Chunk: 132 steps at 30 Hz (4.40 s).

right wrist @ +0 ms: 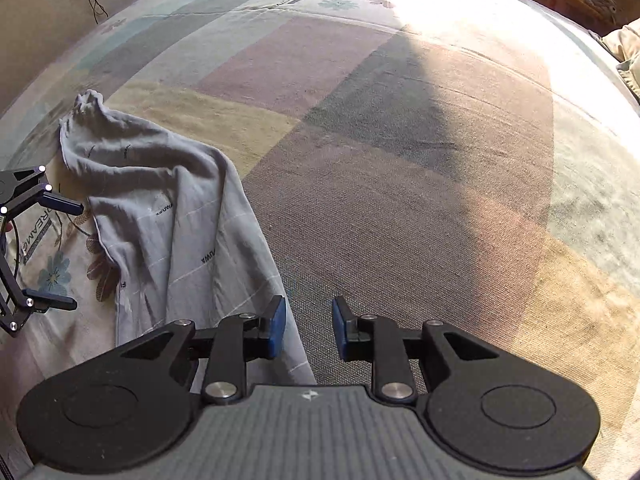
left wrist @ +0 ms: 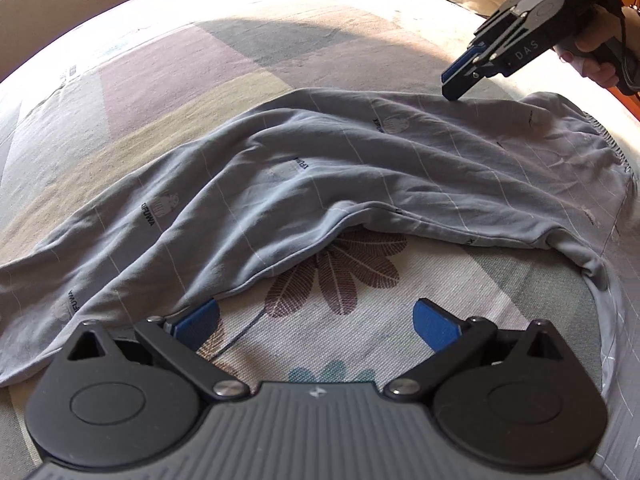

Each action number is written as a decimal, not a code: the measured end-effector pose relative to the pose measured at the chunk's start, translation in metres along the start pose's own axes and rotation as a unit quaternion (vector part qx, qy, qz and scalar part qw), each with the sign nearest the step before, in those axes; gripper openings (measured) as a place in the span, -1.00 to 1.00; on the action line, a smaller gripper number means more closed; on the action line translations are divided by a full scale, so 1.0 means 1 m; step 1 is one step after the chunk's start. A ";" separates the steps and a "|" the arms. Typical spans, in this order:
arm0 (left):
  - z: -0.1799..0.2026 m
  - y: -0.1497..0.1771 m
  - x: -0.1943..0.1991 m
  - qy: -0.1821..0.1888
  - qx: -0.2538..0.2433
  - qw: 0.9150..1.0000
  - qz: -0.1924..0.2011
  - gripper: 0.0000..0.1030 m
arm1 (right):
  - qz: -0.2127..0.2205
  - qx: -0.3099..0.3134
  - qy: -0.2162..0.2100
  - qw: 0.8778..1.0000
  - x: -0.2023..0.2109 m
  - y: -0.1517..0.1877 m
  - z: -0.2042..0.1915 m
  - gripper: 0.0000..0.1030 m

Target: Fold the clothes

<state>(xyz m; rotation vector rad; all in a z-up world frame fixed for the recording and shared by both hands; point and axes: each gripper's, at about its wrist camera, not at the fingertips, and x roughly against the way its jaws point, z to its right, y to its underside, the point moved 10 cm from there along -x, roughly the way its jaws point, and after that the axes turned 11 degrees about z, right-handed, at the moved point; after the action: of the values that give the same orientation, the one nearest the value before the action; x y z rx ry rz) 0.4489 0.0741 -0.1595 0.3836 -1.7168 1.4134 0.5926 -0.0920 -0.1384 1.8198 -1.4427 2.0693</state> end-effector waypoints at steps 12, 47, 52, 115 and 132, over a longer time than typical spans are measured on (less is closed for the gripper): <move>0.015 0.007 0.006 0.024 0.050 0.998 -0.031 0.99 | 0.028 -0.036 0.111 0.993 0.011 0.002 0.024 -0.82; -0.063 0.044 0.037 -0.057 0.179 0.980 -0.060 0.99 | 0.029 0.093 0.066 0.993 -0.051 0.002 -0.184 -0.87; -0.071 0.029 0.054 -0.079 0.175 0.981 -0.019 0.99 | 0.015 0.044 -0.006 0.999 -0.047 0.003 -0.207 -0.83; 0.071 -0.036 -0.060 0.021 0.024 0.999 -0.030 0.99 | 0.020 -0.025 0.195 0.980 0.088 0.090 0.097 -0.93; 0.060 -0.049 -0.048 -0.020 0.018 1.000 -0.006 0.99 | 0.087 -0.178 0.157 0.968 0.033 0.063 0.045 -0.21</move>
<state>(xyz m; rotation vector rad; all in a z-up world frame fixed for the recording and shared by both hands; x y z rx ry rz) 0.4861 -0.0088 -0.1638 0.4437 -1.7196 1.4398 0.5812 -0.1735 -0.1553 1.2142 -1.7845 1.8955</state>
